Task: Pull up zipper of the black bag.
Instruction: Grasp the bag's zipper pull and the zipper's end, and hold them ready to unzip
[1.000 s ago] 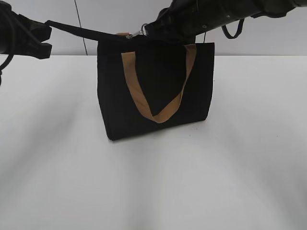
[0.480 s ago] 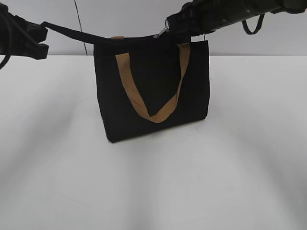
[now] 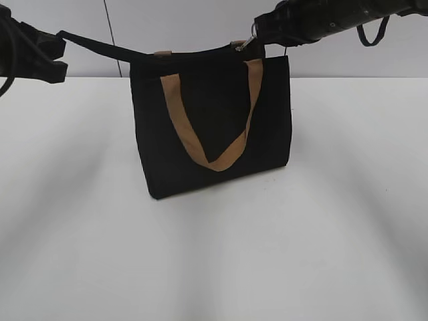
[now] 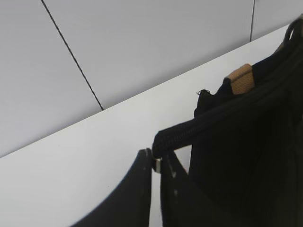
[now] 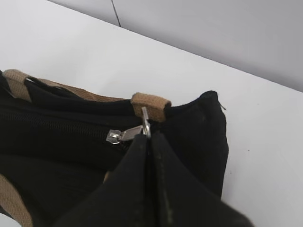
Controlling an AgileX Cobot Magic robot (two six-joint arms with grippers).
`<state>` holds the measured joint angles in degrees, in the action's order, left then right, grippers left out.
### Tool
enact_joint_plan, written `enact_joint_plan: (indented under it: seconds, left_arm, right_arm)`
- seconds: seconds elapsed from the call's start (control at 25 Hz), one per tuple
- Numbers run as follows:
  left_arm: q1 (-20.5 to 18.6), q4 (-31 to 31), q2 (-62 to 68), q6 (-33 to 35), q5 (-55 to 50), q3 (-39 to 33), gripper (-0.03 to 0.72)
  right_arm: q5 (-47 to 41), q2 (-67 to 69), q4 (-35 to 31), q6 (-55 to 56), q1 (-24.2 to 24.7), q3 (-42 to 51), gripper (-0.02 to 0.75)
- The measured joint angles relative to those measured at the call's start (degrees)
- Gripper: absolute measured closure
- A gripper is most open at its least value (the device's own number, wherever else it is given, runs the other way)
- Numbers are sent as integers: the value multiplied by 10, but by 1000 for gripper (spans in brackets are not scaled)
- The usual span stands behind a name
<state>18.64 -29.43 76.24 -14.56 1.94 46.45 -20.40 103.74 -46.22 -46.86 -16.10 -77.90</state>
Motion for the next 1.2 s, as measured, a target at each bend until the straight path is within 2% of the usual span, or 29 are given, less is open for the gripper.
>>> enact_joint_plan:
  seconds: [0.6, 0.76, 0.84, 1.0, 1.2]
  left_arm:
    - [0, 1, 0, 0, 2, 0, 678]
    - [0, 35, 0, 0, 22, 0, 670]
    - [0, 46, 0, 0, 29, 0, 644]
    - [0, 63, 0, 0, 29, 0, 529]
    - [0, 93, 0, 0, 25, 0, 398]
  right_arm:
    - [-5, 0, -1, 3, 0, 0, 751]
    - [-9, 0, -3, 3, 0, 0, 708]
    - [-14, 0, -4, 3, 0, 0, 652]
    - [-20, 0, -5, 3, 0, 0, 533]
    - [-29, -4, -3, 4, 0, 0, 460]
